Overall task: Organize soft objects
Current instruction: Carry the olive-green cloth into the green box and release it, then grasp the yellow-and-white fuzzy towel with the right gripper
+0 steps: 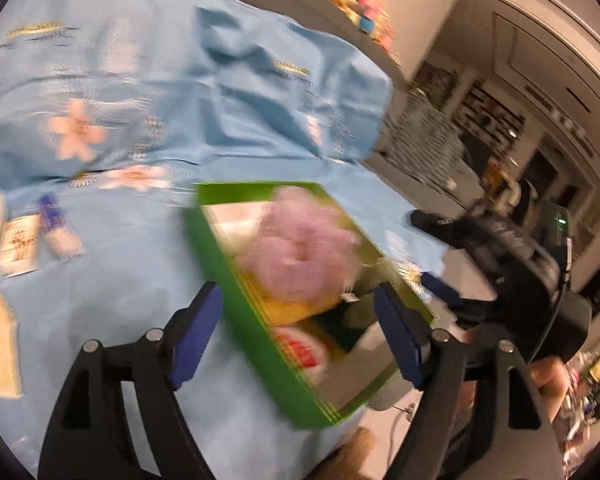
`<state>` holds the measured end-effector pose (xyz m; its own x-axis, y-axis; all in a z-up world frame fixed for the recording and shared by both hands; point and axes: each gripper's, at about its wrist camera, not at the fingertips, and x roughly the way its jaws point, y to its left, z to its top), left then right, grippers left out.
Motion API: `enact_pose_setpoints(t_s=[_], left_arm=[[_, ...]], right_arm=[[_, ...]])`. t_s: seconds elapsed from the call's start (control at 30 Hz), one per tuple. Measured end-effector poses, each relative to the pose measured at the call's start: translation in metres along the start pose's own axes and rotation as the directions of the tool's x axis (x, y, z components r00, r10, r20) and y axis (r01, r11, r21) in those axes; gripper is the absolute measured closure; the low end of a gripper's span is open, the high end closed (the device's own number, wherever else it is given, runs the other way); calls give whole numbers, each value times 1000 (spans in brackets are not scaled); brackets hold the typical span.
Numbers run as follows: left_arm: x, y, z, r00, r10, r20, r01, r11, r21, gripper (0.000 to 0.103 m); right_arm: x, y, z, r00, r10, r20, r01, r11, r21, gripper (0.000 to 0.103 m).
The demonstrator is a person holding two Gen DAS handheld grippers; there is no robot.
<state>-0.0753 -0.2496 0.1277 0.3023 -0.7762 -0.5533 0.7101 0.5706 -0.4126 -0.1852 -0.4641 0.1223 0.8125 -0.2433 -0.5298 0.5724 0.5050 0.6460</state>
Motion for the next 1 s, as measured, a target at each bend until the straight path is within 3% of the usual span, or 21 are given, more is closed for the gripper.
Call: enact_pose_setpoints(t_s=[0.13, 0.23, 0.3, 0.37, 0.53, 0.6, 0.77, 0.8, 0.9, 1.0], left_arm=[[-42, 37, -8, 992, 113, 49, -110, 992, -54, 18], [-79, 73, -20, 967, 243, 81, -233, 966, -114, 16], [-105, 97, -30, 939, 329, 96, -312, 937, -158, 16], [-123, 125, -40, 906, 415, 87, -391, 897, -207, 16], [-161, 183, -66, 789, 613, 49, -567, 756, -327, 16], [-169, 200, -77, 766, 642, 24, -590, 719, -367, 16], [-177, 231, -92, 720, 691, -72, -644, 625, -442, 16], [-179, 233, -92, 718, 692, -77, -644, 618, -451, 16], [-184, 244, -94, 739, 669, -83, -612, 614, -499, 17], [-178, 265, -93, 751, 649, -121, -609, 609, -508, 17]], right_arm=[[-2, 23, -7, 998, 58, -1, -58, 997, -60, 17], [3, 49, -20, 994, 102, -43, -107, 984, -143, 16], [7, 70, -32, 990, 123, -75, -136, 970, -199, 16], [13, 91, -48, 984, 137, -112, -162, 952, -258, 16], [37, 136, -99, 956, 150, -251, -239, 896, -374, 15], [49, 149, -119, 936, 156, -315, -279, 875, -395, 15], [85, 182, -185, 862, 119, -492, -361, 826, -433, 15], [91, 187, -197, 848, 105, -519, -371, 817, -441, 15], [115, 209, -237, 794, 34, -607, -409, 769, -491, 15], [138, 228, -258, 760, -27, -649, -422, 740, -525, 15]])
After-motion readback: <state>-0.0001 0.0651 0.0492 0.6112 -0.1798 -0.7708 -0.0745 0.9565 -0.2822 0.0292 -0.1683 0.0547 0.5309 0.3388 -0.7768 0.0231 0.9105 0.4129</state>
